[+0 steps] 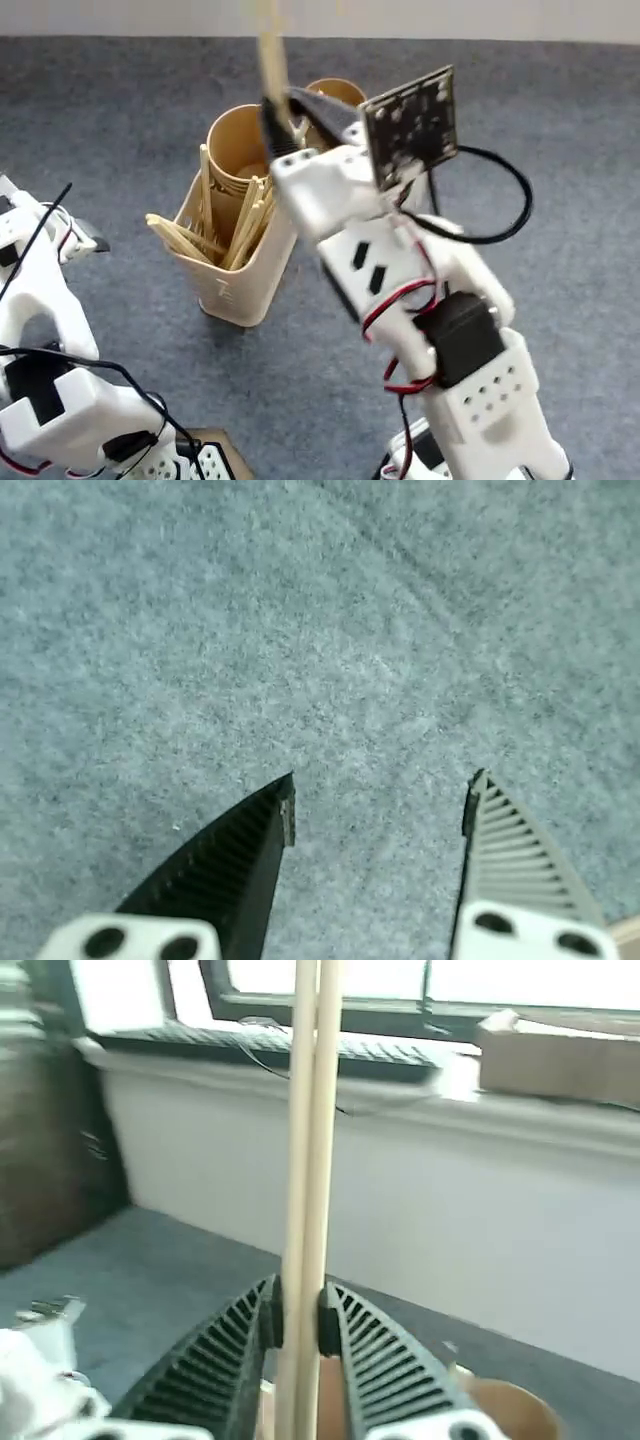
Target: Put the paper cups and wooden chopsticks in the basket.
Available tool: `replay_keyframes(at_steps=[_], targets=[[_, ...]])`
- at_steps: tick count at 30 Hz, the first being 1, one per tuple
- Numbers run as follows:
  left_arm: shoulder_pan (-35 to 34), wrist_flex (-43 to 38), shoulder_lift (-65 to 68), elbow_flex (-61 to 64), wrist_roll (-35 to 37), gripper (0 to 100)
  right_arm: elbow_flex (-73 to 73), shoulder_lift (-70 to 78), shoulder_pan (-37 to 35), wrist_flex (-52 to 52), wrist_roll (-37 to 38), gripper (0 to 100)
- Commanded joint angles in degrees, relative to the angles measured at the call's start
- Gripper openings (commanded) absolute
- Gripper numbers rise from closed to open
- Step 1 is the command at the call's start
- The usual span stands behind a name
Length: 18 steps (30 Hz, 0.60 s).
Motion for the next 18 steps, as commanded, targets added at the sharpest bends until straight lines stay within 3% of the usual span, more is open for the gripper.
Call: replay_keyframes(at_steps=[1,9,18], targets=[[-0.48,-0.53,-1.10,-0.13,0.44,29,6.90,-1.01,-4.44,-9.19,-2.11,0.5],[-0.57,-0.62,-1.10,-0.04,0.44,29,31.25,-0.92,-6.99,-35.21,-2.20,0.5],[-0.57,-0.62,-1.10,-0.04,0.44,29,37.23,-1.10,-7.60,-37.32,-1.93,1.5]])
